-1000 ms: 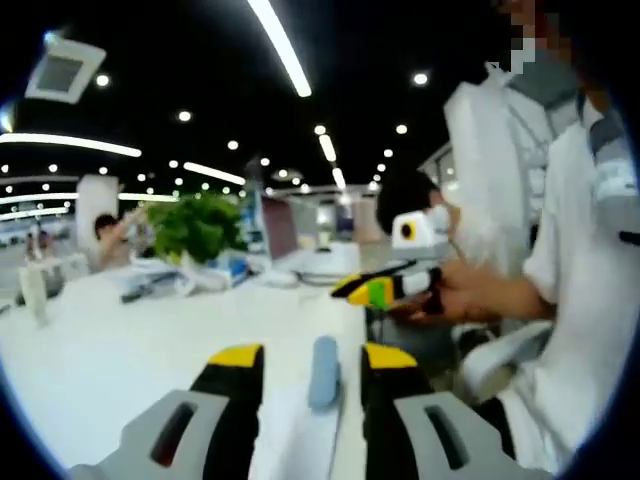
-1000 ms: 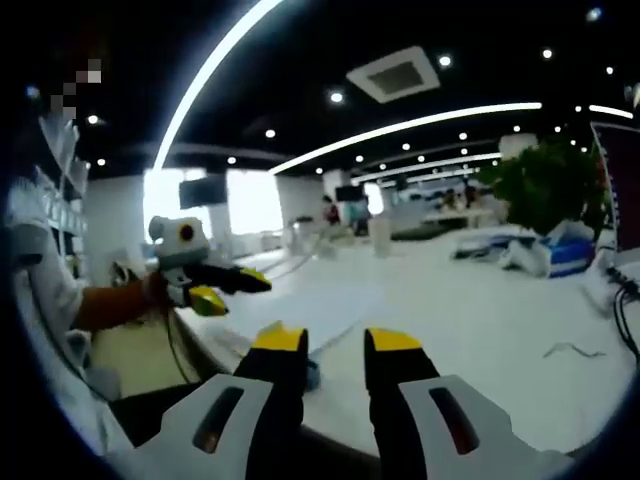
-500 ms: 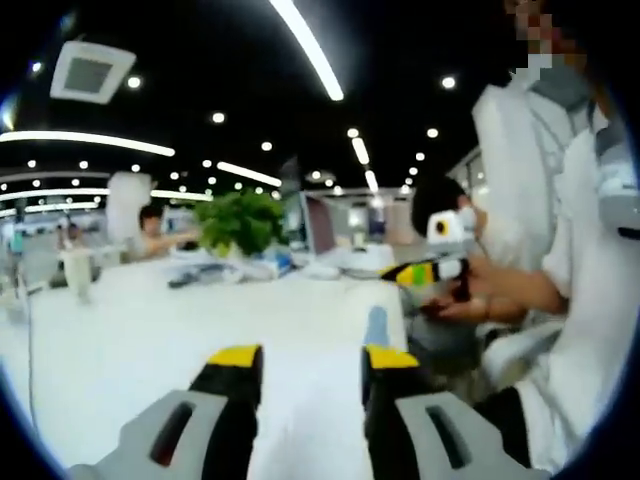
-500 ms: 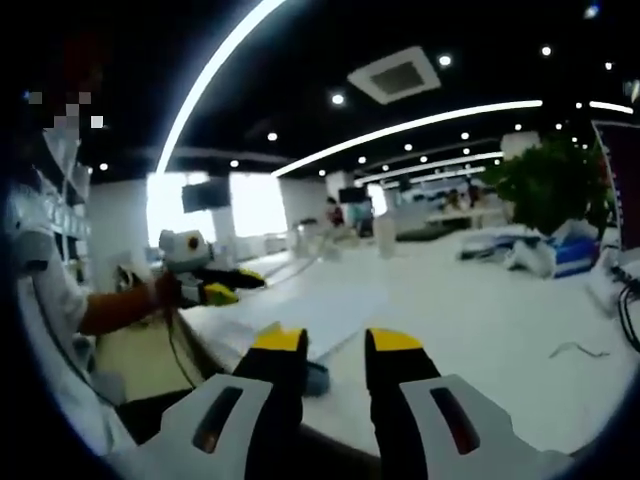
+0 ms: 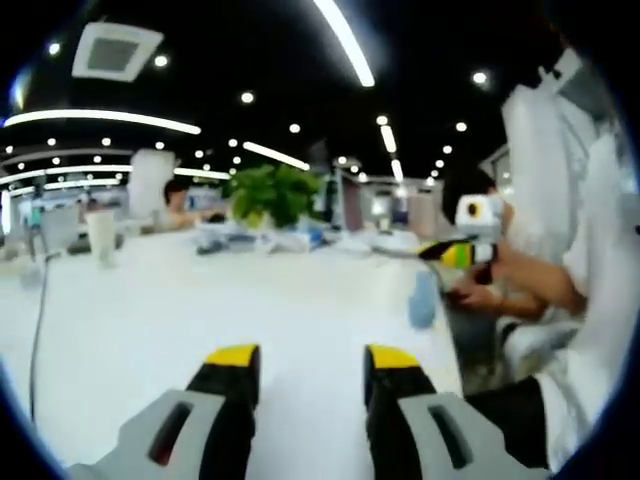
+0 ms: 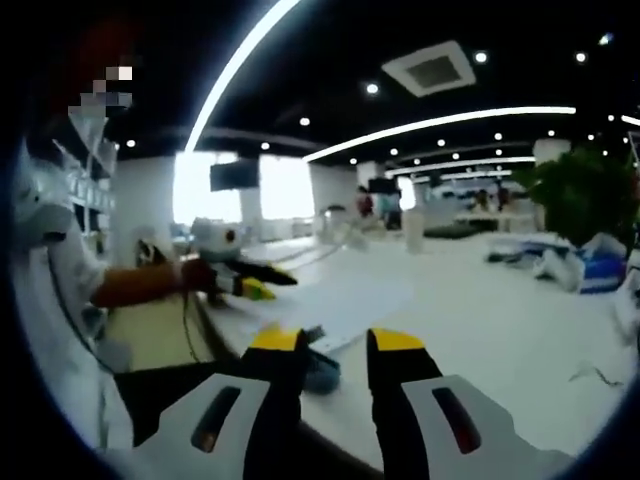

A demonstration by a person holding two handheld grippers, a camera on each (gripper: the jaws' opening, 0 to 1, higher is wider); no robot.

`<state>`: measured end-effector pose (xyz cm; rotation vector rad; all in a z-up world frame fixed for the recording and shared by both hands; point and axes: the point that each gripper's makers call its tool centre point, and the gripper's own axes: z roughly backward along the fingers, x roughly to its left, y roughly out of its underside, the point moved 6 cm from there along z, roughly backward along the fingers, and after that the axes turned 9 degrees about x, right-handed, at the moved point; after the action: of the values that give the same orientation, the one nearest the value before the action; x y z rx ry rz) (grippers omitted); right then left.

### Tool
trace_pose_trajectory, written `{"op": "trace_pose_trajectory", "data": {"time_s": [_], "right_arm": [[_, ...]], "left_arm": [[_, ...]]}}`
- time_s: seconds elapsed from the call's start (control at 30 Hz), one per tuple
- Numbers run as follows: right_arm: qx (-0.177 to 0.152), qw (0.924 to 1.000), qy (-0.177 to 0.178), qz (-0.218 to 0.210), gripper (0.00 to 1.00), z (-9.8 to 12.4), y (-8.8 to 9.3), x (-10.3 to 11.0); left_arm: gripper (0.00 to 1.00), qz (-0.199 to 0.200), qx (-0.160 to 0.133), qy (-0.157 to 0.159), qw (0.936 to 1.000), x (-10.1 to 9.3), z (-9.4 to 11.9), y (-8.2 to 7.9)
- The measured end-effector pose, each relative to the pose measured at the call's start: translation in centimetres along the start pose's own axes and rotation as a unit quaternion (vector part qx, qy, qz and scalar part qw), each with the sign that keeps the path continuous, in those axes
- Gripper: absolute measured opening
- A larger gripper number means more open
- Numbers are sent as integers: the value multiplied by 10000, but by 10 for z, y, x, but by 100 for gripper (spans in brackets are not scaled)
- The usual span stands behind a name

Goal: Pick up the paper insert the paper into the punch align the paper edges press the punch to punch holes

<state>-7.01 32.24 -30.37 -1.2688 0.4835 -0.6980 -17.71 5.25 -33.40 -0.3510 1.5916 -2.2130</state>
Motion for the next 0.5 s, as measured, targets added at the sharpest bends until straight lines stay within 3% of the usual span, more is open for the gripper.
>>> {"op": "trace_pose_trajectory", "data": {"time_s": [0.2,0.5], "right_arm": [[156,9979,-381,494,32,-3,3,-2],[353,9926,-957,662,34,-14,10,-12]], "left_arm": [[41,84,53,-53,9999,7,-4,2],[41,60,294,-186,9994,13,-11,9]]}}
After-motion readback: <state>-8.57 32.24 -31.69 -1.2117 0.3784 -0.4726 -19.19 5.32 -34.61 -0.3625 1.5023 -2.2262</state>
